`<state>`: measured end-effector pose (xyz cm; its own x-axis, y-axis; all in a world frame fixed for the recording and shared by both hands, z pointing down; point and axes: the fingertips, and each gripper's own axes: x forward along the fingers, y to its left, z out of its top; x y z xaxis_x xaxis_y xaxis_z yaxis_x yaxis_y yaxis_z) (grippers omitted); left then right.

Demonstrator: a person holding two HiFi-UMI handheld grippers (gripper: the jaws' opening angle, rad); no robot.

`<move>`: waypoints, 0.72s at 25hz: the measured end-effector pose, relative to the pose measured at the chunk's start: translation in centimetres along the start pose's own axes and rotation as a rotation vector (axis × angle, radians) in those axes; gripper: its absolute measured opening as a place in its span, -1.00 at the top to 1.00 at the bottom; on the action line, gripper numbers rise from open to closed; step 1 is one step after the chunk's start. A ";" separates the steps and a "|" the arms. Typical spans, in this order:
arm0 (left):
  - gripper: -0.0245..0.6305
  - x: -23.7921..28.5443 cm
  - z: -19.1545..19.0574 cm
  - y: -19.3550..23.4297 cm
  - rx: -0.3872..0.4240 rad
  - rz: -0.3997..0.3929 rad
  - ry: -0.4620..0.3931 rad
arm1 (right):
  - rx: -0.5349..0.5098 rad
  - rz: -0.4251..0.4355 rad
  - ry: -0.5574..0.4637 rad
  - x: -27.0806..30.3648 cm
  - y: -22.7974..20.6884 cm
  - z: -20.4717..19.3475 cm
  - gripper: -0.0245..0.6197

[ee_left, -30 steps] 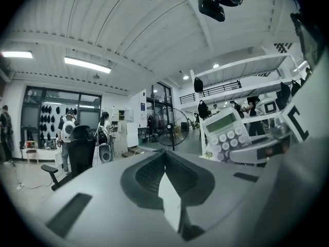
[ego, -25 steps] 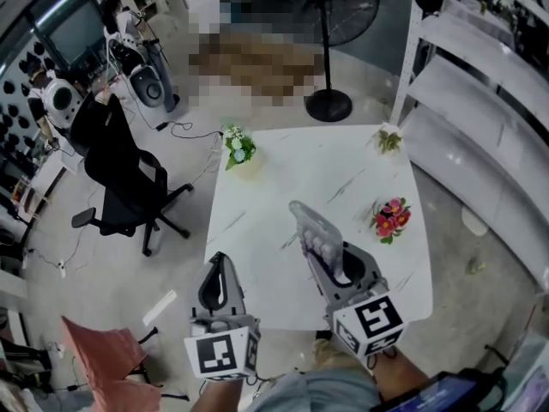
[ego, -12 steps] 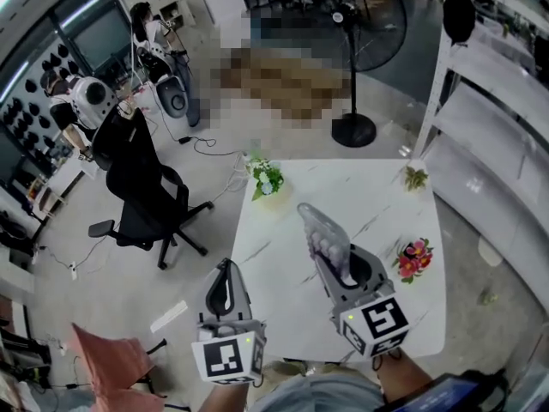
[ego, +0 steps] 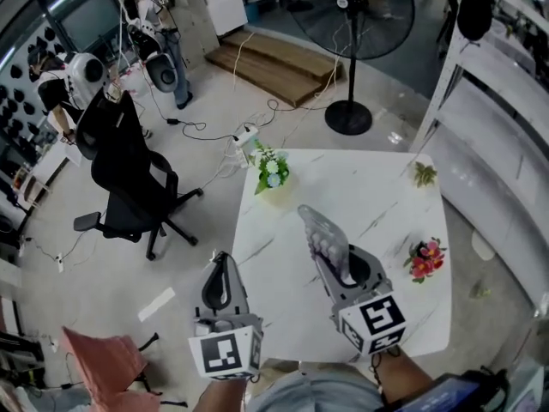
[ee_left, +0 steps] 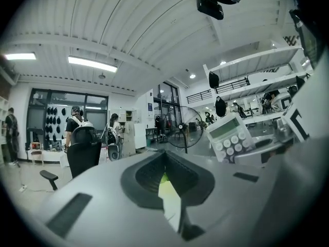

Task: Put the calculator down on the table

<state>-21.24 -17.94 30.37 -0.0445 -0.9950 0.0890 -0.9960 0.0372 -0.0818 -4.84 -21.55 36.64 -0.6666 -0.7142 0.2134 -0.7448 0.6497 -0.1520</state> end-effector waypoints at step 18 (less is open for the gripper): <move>0.90 3.4 -8.7 1.8 -0.039 -0.107 0.176 | 0.106 -0.078 0.288 4.8 0.2 -13.4 0.47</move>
<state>-23.88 -20.45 39.19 0.0521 -0.9622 0.2674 -0.9978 -0.0609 -0.0248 -7.73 -21.37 50.56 -0.5829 -0.6480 0.4901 -0.8022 0.5547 -0.2207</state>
